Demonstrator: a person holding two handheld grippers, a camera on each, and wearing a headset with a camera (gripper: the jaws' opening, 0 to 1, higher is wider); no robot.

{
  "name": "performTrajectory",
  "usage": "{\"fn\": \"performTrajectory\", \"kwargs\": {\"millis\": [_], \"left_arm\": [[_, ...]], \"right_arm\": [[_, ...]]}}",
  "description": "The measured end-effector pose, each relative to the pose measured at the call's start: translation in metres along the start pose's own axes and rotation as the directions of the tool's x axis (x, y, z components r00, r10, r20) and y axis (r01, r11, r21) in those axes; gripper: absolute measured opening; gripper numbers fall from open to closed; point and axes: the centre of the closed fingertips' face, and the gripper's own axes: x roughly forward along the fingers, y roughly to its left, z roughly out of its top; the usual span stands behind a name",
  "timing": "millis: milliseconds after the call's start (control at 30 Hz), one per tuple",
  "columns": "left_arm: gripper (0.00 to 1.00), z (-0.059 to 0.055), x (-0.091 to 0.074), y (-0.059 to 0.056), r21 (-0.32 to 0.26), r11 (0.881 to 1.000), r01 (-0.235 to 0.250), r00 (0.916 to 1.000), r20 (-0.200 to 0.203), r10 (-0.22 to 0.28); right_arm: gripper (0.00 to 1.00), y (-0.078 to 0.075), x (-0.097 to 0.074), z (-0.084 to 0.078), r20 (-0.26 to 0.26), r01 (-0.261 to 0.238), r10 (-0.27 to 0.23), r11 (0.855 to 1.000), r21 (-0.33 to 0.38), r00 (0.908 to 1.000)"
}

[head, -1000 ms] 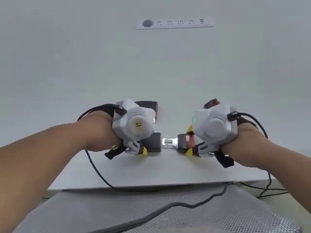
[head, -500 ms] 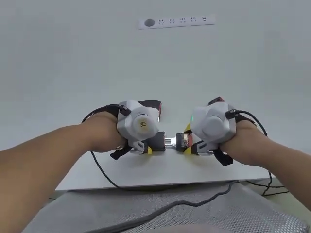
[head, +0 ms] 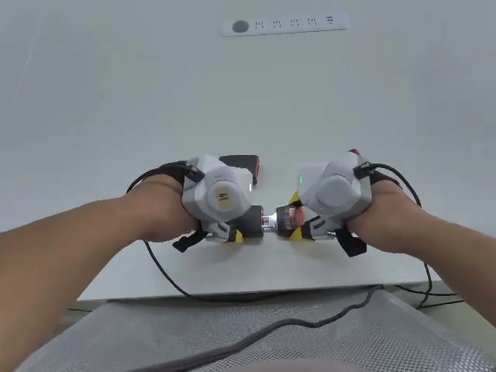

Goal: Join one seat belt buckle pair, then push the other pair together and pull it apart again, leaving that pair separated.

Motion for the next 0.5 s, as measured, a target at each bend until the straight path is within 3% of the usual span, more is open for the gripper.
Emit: {"fn": "performTrajectory", "kwargs": {"millis": [300, 367, 500], "left_arm": [[0.34, 0.004, -0.003, -0.003, 0.015, 1.000, 0.001, 0.9999, 0.011, -0.001], [0.33, 0.004, -0.002, -0.003, 0.019, 1.000, 0.002, 0.9999, 0.012, -0.002], [0.33, 0.002, -0.001, -0.002, 0.019, 1.000, 0.002, 0.9999, 0.015, -0.002]], "right_arm": [[0.30, 0.000, 0.002, 0.002, 0.003, 0.007, -0.007, 1.000, 0.011, 1.0000], [0.30, 0.003, 0.006, 0.010, 0.029, 0.003, -0.004, 0.999, 0.033, 0.9996], [0.29, 0.002, 0.007, 0.009, 0.018, 0.014, -0.015, 0.999, 0.034, 0.9997]]}}
